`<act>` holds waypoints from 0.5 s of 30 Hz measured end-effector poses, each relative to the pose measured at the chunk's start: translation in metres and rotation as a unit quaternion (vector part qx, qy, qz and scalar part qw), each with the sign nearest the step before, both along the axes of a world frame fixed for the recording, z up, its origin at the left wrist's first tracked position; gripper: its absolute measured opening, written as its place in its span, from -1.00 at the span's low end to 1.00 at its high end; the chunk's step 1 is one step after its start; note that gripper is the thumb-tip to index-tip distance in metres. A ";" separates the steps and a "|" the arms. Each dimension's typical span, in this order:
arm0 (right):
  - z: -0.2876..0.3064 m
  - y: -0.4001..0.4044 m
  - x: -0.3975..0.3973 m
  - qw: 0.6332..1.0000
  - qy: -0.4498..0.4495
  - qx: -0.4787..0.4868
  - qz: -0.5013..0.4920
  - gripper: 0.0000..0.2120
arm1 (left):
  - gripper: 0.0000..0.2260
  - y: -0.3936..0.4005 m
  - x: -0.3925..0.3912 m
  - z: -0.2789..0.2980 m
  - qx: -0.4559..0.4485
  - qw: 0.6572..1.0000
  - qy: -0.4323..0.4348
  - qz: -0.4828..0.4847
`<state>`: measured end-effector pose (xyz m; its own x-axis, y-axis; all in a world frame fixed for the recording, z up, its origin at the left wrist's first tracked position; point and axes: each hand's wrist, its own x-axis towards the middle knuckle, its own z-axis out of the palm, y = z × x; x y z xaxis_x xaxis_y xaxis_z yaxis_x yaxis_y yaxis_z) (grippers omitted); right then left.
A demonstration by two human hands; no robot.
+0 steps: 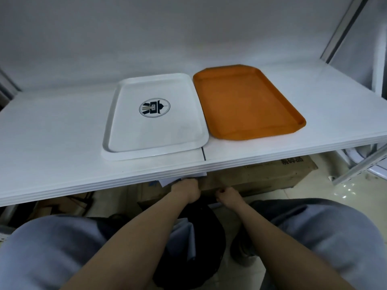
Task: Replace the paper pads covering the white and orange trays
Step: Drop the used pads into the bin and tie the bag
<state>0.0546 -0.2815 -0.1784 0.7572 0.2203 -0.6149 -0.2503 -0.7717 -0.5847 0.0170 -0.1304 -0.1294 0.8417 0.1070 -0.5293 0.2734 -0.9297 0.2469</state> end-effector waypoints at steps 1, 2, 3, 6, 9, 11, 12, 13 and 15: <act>-0.002 0.000 0.000 1.000 0.001 0.002 -0.001 -0.79 | -0.77 0.001 0.001 -0.003 0.001 1.000 -0.003 -0.004; -0.006 0.000 0.000 1.000 0.004 0.001 -0.002 -0.80 | -0.79 0.001 0.003 -0.008 0.004 1.000 -0.001 -0.008; -0.010 0.001 0.001 1.000 0.003 -0.001 -0.001 -0.81 | -0.81 0.002 0.005 -0.011 0.009 1.000 -0.002 -0.012; -0.021 0.001 0.002 0.999 0.016 -0.017 0.025 -0.76 | -0.76 0.005 0.012 -0.022 0.018 1.000 -0.012 -0.020; -0.036 0.001 0.004 0.998 0.028 -0.031 0.053 -0.74 | -0.71 0.008 0.016 -0.033 0.034 0.999 -0.015 -0.036; -0.045 0.003 0.004 0.996 0.043 -0.029 0.069 -0.70 | -0.71 0.009 0.018 -0.041 0.039 0.998 -0.011 -0.047; -0.049 0.005 0.003 0.996 0.055 -0.021 0.070 -0.71 | -0.71 0.010 0.019 -0.044 0.039 0.998 -0.015 -0.053; -0.055 0.007 0.002 0.996 0.060 -0.004 0.066 -0.73 | -0.71 0.011 0.019 -0.047 0.034 0.998 -0.019 -0.056; -0.059 0.012 0.001 0.996 0.070 0.015 0.054 -0.72 | -0.71 0.012 0.021 -0.055 0.014 0.998 -0.015 -0.057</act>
<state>0.0552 -0.2690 -0.2376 0.6362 0.3157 -0.7040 -0.2474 -0.7808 -0.5737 0.0376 -0.1181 -0.1840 0.8642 0.0245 -0.5026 0.1588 -0.9611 0.2261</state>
